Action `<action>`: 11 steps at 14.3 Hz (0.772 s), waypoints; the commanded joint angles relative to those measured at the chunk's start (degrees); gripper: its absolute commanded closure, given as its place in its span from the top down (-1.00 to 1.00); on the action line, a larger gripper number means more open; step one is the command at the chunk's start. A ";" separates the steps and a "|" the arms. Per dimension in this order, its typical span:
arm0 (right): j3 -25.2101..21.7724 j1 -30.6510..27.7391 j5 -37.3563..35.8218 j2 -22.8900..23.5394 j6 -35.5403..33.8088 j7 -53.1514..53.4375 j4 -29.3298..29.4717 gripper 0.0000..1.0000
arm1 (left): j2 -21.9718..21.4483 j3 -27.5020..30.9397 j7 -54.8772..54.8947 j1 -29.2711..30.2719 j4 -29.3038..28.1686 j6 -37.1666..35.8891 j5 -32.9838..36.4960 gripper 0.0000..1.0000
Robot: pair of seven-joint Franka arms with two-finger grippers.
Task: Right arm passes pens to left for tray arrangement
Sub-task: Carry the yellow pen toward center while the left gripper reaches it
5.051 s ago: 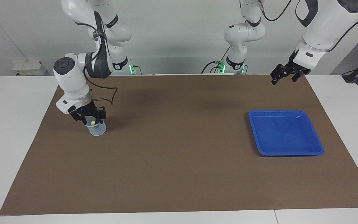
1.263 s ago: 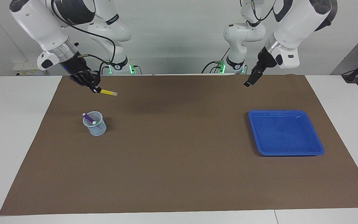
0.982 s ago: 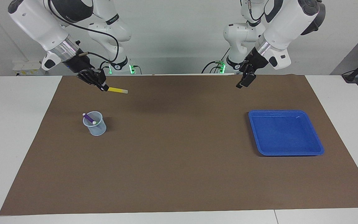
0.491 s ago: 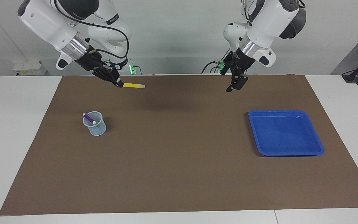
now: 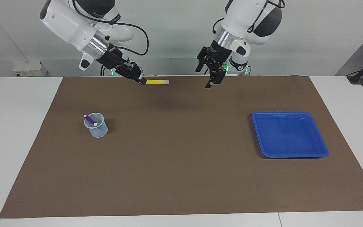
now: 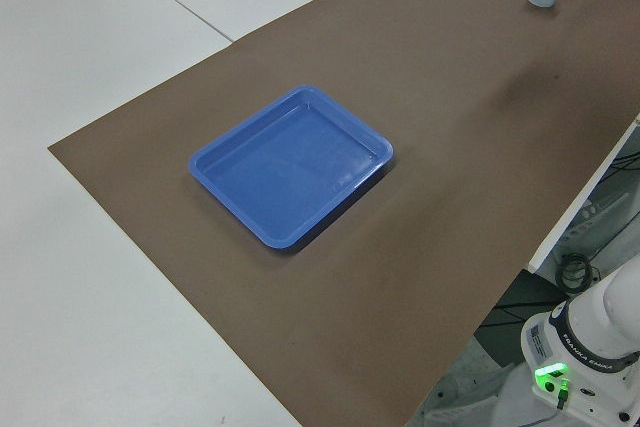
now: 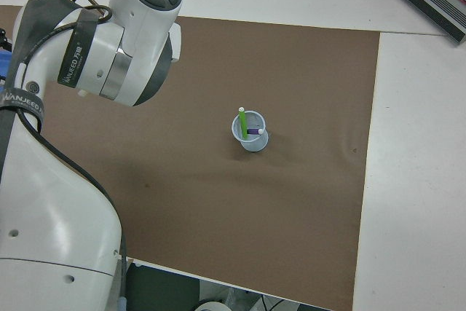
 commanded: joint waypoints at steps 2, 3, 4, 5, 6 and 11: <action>0.06 2.66 2.57 -1.10 4.12 5.39 -1.61 -1.00 | -0.57 1.00 -2.62 -4.79 -1.54 6.69 -0.04 1.00; 0.06 2.84 4.06 -1.10 4.56 6.62 -1.61 -1.00 | -0.39 1.00 -4.63 -5.75 -1.63 8.80 -0.04 1.00; 0.06 2.76 5.29 -1.10 5.26 8.55 -1.78 -1.00 | -0.13 0.92 -7.95 -6.46 -1.72 10.39 -0.04 1.00; 0.06 2.76 7.65 -1.10 6.57 11.18 -1.96 -1.00 | 0.14 1.00 -11.99 -6.47 -1.54 11.10 -0.04 1.00; 0.06 2.76 8.81 -1.10 7.20 12.25 -2.05 -1.00 | 0.31 0.92 -16.47 -6.55 -1.37 11.02 0.13 1.00; 0.06 3.11 8.91 -1.19 7.29 11.82 -2.05 -1.00 | 2.41 0.92 -21.43 -9.89 1.16 15.15 5.20 1.00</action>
